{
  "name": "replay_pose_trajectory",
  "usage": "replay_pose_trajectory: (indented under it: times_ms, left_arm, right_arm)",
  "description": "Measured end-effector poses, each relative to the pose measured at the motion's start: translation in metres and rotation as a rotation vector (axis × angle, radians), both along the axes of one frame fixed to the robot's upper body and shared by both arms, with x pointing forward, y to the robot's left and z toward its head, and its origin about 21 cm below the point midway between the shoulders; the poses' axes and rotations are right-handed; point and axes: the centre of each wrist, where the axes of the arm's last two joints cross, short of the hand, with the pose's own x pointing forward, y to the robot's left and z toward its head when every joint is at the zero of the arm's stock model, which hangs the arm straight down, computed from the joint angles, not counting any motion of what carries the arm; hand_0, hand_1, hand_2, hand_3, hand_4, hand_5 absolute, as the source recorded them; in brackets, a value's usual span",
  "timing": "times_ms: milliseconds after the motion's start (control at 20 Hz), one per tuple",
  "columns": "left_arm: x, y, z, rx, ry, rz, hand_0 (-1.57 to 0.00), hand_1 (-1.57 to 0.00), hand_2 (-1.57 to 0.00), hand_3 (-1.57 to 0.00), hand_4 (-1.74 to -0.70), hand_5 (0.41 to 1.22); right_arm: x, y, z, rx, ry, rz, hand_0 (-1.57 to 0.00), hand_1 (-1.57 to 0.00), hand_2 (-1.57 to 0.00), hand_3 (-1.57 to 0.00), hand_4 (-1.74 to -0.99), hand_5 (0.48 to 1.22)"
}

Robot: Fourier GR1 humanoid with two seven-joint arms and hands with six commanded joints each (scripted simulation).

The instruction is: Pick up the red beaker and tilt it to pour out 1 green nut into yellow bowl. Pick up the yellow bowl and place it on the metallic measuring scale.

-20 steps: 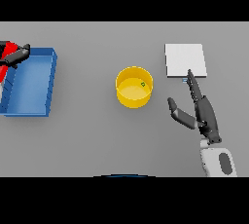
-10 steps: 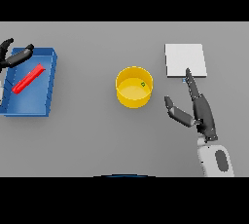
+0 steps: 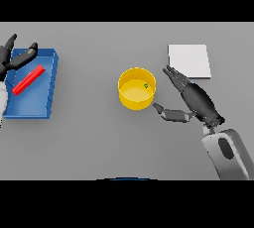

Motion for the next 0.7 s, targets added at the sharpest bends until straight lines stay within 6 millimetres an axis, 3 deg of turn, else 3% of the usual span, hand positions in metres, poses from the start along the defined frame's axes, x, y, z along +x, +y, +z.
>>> replay_pose_trajectory:
  times_ms: [300,700]
  left_arm:
    - [0.0,0.001,0.002,-0.007,0.009,0.005,0.0,0.0,0.0,0.0,-0.81,0.687]
    - [-0.003,0.006,0.006,-0.009,0.006,-0.002,0.0,0.0,0.0,0.0,-0.81,0.695]
  right_arm:
    - [0.031,0.024,0.019,-0.359,-0.073,0.262,0.0,0.0,0.0,0.0,-1.167,0.639]
    - [0.06,0.053,0.01,-0.595,-0.036,0.47,0.0,0.0,0.0,0.0,-1.155,0.646]
